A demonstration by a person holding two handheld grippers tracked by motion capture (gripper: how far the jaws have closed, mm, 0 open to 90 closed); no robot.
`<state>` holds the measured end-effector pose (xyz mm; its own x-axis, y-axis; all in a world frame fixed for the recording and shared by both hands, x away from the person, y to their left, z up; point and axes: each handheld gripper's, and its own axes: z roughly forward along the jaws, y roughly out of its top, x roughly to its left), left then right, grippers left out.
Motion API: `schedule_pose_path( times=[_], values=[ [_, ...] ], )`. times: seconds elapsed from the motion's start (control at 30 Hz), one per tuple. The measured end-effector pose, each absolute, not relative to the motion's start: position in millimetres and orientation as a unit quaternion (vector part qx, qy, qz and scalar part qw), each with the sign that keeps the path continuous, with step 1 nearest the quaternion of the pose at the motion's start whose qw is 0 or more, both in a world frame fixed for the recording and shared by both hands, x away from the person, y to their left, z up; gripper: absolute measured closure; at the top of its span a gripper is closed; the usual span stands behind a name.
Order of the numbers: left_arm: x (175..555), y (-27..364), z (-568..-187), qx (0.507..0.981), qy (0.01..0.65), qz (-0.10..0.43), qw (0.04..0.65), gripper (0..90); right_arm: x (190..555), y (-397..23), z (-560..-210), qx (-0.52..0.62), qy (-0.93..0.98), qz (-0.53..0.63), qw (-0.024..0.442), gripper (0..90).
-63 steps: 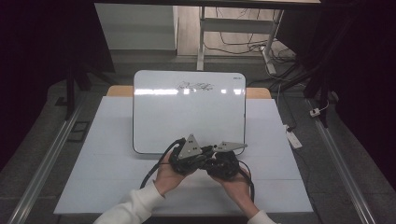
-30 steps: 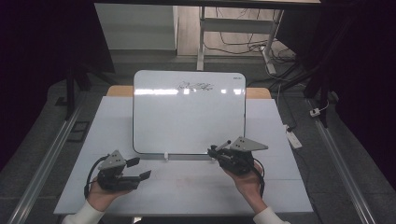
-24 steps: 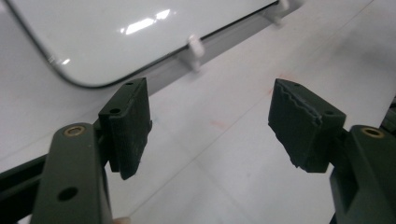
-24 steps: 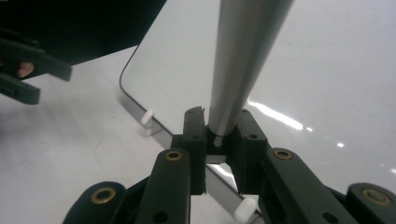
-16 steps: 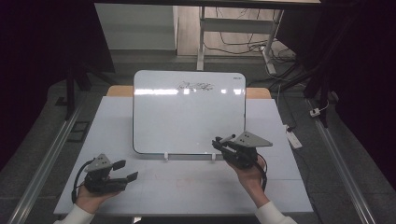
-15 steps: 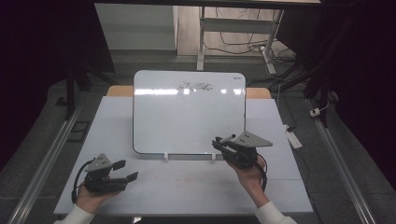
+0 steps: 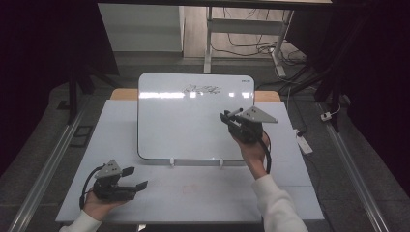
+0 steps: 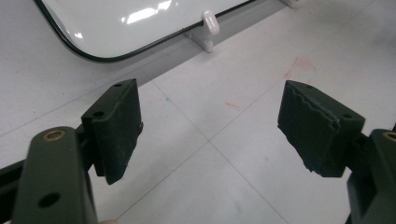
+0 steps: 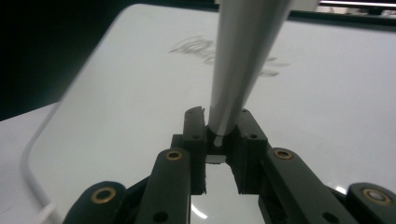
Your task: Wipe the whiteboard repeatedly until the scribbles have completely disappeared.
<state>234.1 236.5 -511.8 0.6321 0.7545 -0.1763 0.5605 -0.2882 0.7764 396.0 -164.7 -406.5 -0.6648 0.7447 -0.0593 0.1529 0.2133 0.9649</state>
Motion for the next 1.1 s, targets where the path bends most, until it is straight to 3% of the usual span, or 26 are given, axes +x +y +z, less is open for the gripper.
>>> schedule_pose_path(
  times=[0.13, 0.47, 0.7, 0.87, 1.1],
  values=[
    [235.5, 241.2, -512.3, 0.79, 0.417, 0.11, 0.434, 22.1, 432.1, -161.9, -395.6, 0.326, 0.72, 0.538, 0.292, 77.1],
    [237.0, 246.3, -514.1, 0.784, 0.424, 0.104, 0.44, 22.3, 482.4, -153.9, -379.3, 0.345, 0.704, 0.547, 0.294, 77.2],
    [236.7, 244.0, -514.1, 0.787, 0.421, 0.109, 0.437, 22.5, 490.4, -150.7, -384.5, 0.346, 0.711, 0.538, 0.294, 77.1],
    [236.5, 242.1, -513.9, 0.788, 0.42, 0.109, 0.436, 22.5, 487.3, -143.8, -392.7, 0.332, 0.727, 0.541, 0.263, 77.1],
    [235.6, 240.5, -513.9, 0.79, 0.42, 0.11, 0.433, 22.6, 493.5, -154.3, -387.4, 0.351, 0.703, 0.549, 0.284, 77.2]
  ],
)
